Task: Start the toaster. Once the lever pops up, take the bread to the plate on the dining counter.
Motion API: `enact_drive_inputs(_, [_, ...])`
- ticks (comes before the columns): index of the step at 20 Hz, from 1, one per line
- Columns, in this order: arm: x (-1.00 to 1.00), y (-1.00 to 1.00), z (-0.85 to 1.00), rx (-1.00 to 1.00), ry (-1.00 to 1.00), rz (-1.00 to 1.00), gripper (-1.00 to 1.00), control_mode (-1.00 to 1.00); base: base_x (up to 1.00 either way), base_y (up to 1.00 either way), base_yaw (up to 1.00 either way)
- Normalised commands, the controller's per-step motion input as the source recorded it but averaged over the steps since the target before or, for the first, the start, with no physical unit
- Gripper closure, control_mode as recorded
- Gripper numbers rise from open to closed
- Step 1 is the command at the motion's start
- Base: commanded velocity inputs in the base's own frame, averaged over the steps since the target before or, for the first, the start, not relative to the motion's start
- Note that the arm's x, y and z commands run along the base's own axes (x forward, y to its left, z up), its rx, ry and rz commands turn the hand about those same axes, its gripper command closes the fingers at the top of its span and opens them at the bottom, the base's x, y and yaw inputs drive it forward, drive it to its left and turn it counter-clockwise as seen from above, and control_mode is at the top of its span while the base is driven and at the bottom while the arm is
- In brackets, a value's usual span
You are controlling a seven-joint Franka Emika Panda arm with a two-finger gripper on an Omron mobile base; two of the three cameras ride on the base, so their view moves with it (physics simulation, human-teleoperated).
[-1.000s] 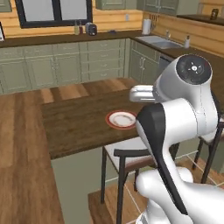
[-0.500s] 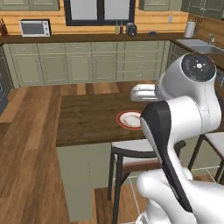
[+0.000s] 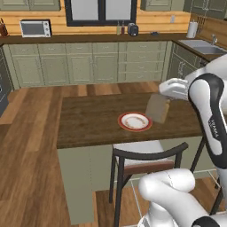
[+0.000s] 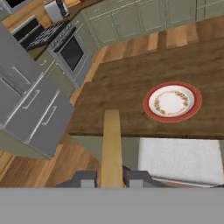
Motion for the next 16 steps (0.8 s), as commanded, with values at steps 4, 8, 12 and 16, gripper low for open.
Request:
enact_drive_inputs(4, [0.87,-0.55,-0.83,0.19,0.04,0.40,1.00,-1.00,0.00,0.00,0.00])
enact_drive_inputs(8, [0.97,-0.32,-0.75,0.13,0.00,0.38,1.00,-1.00,0.00,0.00,0.00])
enact_drive_inputs(12, [1.00,-0.24,-0.55,0.08,0.00,0.29,1.00,-1.00,0.00,0.00,0.00])
enact_drive_inputs(16, [1.00,0.00,-0.51,0.00,0.00,0.19,1.00,-1.00,0.00,0.00,0.00])
